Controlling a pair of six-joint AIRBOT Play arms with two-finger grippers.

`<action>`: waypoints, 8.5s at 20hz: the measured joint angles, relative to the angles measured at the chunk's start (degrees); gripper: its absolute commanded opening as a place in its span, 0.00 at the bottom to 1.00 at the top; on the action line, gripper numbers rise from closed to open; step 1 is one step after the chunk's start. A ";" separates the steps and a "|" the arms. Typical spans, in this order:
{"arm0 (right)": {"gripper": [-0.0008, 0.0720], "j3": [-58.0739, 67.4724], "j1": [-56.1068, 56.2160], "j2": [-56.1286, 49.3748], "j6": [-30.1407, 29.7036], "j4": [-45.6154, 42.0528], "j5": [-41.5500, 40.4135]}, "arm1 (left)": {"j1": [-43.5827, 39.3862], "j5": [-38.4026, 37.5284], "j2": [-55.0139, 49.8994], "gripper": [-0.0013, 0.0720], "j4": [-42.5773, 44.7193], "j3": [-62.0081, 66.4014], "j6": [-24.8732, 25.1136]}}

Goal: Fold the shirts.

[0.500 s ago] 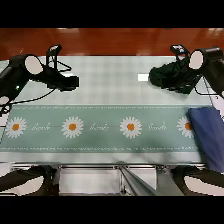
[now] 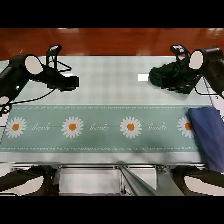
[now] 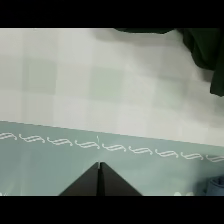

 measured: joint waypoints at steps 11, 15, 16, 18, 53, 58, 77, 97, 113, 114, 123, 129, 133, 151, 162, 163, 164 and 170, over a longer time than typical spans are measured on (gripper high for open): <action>0.04 0.00 0.00 0.00 0.02 -0.09 -4.68 | 0.00 0.48 -0.02 0.05 -0.02 0.00 0.00; 0.58 0.00 0.00 -0.02 0.13 -0.79 -11.80 | 0.00 2.23 -0.76 0.67 0.09 0.00 1.38; 0.59 0.00 0.04 -0.09 0.15 -1.62 -15.02 | 0.00 2.45 -1.29 0.71 0.42 0.00 1.66; 0.59 0.02 -0.26 -0.48 0.39 -5.68 -22.21 | 0.09 2.93 -2.71 0.71 0.70 0.00 1.60; 0.04 25.38 -15.06 2.03 -13.60 15.04 -17.07 | 15.91 -3.06 36.00 0.71 5.09 -14.21 -1.33; 0.04 34.34 -8.48 9.14 -13.84 15.32 -15.02 | 16.11 -3.06 43.41 0.71 -2.08 -24.37 0.33; 0.04 20.39 32.85 4.98 -2.80 17.73 -4.63 | 16.11 2.36 46.29 0.71 -13.03 -33.62 6.40; 0.57 -37.70 -21.33 26.08 -6.38 27.41 -13.38 | 22.38 -3.41 33.92 0.71 -40.33 -47.76 20.39; 0.57 -45.81 -31.10 12.55 -23.87 51.87 -18.34 | 7.23 11.98 5.46 0.05 -52.85 -32.44 33.70; 0.57 -44.28 -30.51 9.44 -24.59 53.09 -18.27 | 7.17 11.61 5.29 0.05 -52.89 -31.76 33.86; 0.04 -26.12 -20.00 -7.04 -27.15 56.98 -14.75 | 9.03 10.84 4.98 0.05 -52.94 -27.63 34.47; 0.04 -5.92 -18.12 -1.60 -24.04 52.37 -5.53 | 16.39 6.10 9.53 0.05 -52.83 -10.84 34.47; 0.04 10.51 -17.94 7.67 -20.22 48.52 -1.99 | 21.07 4.81 13.66 0.05 -52.96 5.31 33.57; 0.04 16.87 -17.84 50.25 -7.02 32.70 21.81 | 34.51 -7.13 48.57 0.05 -32.17 14.10 23.54; 0.04 -20.13 -17.77 41.53 -11.56 32.70 1.51 | 23.96 3.43 31.10 0.05 -29.05 -15.06 21.77; 0.04 -21.14 -17.77 37.66 -12.66 33.57 -1.73 | 22.58 6.27 26.53 0.05 -29.00 -15.17 22.21; 0.04 -21.90 -17.77 33.20 -13.84 34.62 -4.96 | 21.24 8.63 22.27 0.05 -28.74 -14.84 22.49; 0.05 -16.83 -17.84 5.77 -19.43 45.24 -18.16 | 14.19 18.73 -1.11 0.05 -29.22 -7.37 23.28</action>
